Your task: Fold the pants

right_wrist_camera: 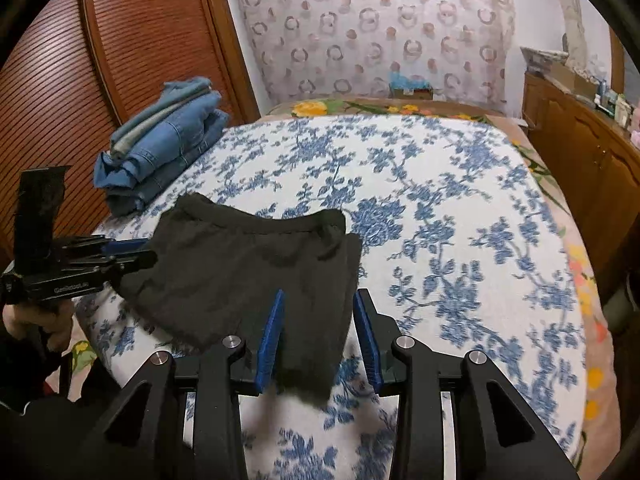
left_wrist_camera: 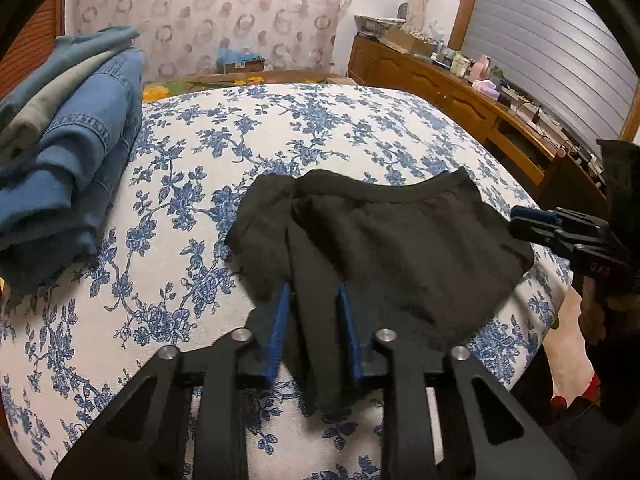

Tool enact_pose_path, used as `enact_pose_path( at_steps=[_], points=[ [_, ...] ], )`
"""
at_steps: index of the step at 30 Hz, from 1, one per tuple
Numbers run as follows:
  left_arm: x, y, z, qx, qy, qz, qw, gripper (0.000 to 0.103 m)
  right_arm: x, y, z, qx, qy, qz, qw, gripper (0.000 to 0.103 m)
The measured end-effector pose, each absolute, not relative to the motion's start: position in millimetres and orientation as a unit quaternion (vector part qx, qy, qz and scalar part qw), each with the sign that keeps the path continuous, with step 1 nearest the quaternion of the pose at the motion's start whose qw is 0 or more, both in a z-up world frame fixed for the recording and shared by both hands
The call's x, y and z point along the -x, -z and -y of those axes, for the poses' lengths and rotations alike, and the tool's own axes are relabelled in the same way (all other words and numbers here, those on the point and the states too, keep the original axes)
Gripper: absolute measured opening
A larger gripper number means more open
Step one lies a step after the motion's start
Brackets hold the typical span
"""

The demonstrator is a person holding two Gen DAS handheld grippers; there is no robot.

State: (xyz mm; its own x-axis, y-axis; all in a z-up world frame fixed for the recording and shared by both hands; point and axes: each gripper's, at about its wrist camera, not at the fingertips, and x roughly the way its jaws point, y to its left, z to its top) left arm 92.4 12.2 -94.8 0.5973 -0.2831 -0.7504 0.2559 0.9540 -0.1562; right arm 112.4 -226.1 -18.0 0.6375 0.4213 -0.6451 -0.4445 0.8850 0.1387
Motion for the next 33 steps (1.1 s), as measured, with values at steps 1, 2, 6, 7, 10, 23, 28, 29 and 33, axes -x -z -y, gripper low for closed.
enact_pose_path(
  at_steps=[1, 2, 6, 7, 10, 23, 28, 29, 33],
  points=[
    [-90.6, 94.7, -13.7, 0.014, 0.148, -0.42, 0.895, 0.012, -114.9, 21.7, 223.9, 0.02, -0.237, -0.357, 0.904, 0.037],
    [-89.8, 94.3, -15.2, 0.012, 0.144, -0.417, 0.897, 0.009, -116.9, 24.5, 222.0, 0.024, -0.233, -0.361, 0.903, 0.037],
    [-88.0, 89.8, -26.7, 0.017, 0.122, -0.406, 0.905, 0.006, -123.4, 32.8, 222.6, 0.023, -0.223, -0.372, 0.901, 0.037],
    [-88.1, 87.7, -30.4, 0.02, 0.114, -0.403, 0.908, 0.006, -123.8, 32.2, 223.0, 0.021, -0.224, -0.371, 0.901, 0.037],
    [-89.7, 82.8, -39.1, 0.033, 0.108, -0.401, 0.909, 0.007, -124.2, 28.2, 222.9, 0.022, -0.226, -0.364, 0.903, 0.037],
    [-117.6, 88.5, -41.6, 0.039, 0.1, -0.41, 0.906, 0.072, -149.2, 28.0, 209.2, 0.03, -0.224, -0.364, 0.904, 0.049],
    [-131.0, 95.3, -36.5, 0.034, 0.1, -0.423, 0.9, 0.072, -165.0, 33.4, 201.1, 0.039, -0.212, -0.374, 0.902, 0.049],
    [-132.6, 96.9, -35.4, 0.032, 0.1, -0.425, 0.899, 0.072, -165.9, 33.5, 199.4, 0.042, -0.212, -0.372, 0.903, 0.049],
    [-136.8, 103.1, -32.4, 0.033, 0.11, -0.43, 0.896, 0.072, -163.2, 36.8, 193.0, 0.073, -0.211, -0.363, 0.905, 0.049]
  ],
)
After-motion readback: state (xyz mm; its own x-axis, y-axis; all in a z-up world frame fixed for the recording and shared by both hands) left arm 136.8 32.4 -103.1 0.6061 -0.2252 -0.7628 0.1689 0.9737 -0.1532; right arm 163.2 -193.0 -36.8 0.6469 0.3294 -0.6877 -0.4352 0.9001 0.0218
